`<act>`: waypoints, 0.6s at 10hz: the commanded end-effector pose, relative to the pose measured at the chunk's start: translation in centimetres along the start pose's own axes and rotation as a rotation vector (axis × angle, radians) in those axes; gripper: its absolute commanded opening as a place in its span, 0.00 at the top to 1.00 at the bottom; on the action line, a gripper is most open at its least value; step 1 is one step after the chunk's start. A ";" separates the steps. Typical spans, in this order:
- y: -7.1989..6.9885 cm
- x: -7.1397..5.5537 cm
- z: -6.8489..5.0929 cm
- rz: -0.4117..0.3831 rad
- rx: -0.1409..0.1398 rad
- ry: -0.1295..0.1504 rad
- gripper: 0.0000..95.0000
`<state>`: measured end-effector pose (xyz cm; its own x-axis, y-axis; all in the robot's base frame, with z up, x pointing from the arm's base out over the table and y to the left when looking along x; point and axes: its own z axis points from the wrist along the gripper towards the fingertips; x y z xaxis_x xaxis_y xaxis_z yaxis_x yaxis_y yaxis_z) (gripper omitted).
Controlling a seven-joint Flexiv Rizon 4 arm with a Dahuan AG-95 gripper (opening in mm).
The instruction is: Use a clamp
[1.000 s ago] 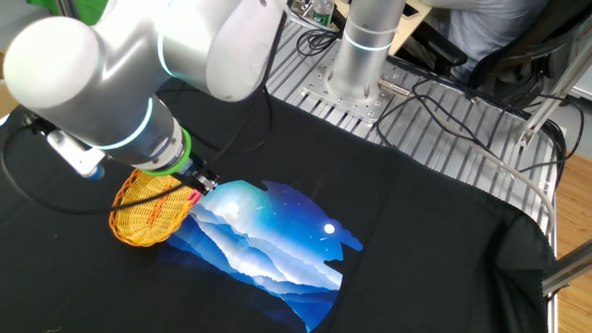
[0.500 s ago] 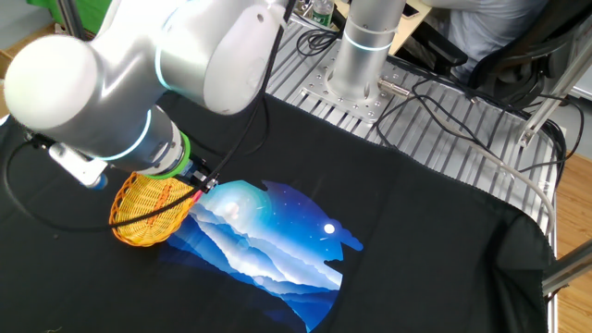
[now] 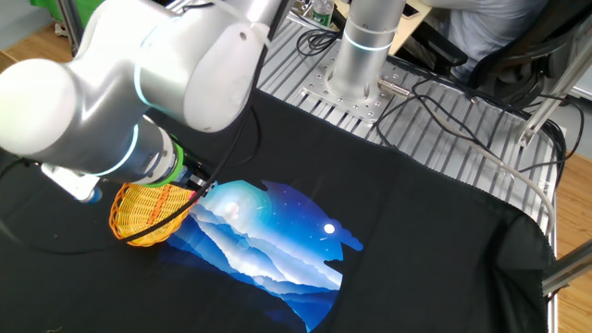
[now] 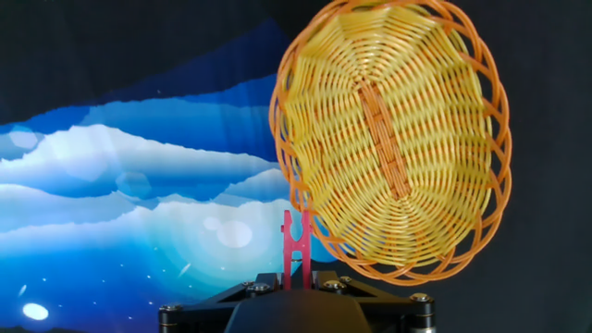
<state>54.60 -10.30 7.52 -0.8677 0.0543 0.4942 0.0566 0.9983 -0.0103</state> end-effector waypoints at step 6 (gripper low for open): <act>-0.1 -0.2 0.5 -0.003 0.031 0.038 1.00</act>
<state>54.66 -10.42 6.94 -0.8436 0.0548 0.5342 0.0423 0.9985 -0.0356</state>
